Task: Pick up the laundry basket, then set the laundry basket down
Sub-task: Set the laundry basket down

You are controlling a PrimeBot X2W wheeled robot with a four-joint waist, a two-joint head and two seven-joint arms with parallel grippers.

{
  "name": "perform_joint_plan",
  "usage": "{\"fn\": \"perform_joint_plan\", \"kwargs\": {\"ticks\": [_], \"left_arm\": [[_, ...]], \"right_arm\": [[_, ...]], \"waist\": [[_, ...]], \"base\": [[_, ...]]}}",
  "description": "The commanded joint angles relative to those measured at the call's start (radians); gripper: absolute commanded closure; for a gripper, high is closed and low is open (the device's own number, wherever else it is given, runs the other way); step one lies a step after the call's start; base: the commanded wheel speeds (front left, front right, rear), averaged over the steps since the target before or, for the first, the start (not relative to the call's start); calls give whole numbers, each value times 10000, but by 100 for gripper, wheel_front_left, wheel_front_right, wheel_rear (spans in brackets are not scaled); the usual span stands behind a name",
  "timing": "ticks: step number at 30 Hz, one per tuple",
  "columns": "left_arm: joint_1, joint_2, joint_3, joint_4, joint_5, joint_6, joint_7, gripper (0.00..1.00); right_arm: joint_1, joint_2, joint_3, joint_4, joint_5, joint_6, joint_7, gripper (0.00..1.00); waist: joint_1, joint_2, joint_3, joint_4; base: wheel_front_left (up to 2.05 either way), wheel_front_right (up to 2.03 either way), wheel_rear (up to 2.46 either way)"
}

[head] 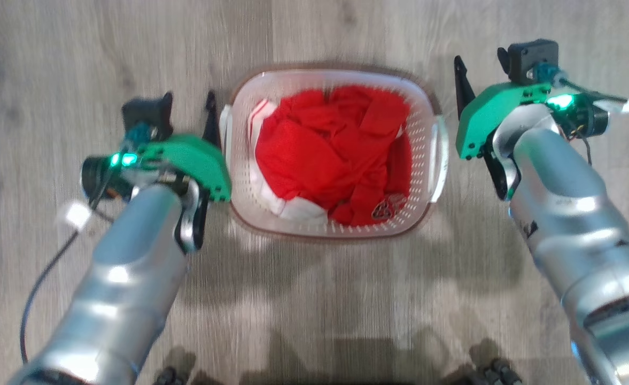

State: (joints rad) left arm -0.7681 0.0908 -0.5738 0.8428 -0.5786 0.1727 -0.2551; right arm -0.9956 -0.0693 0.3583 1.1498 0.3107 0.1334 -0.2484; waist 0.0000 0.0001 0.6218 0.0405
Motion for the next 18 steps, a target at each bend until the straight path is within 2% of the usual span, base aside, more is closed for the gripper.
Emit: {"fn": "perform_joint_plan", "kwargs": {"ticks": [1,9,18], "left_arm": [[336,375,486,-407,252,45,-65,0],[2515,279,2452,-2655,2033,-245,-66,0],[4896,-35,3838,-4910,3449,-549,-66,0]], "right_arm": [[606,191,-51,-402,-212,-27,-129,0],[2533,191,-1320,-2994,-1101,-27,-132,0],[4923,191,-1895,-5334,-1133,-27,-133,0]], "waist": [[0,-1,-573,-159],[0,-1,-2205,-263],[0,-1,-3917,-337]], "base": [[0,0,0],[0,0,0],[0,0,0]]}}
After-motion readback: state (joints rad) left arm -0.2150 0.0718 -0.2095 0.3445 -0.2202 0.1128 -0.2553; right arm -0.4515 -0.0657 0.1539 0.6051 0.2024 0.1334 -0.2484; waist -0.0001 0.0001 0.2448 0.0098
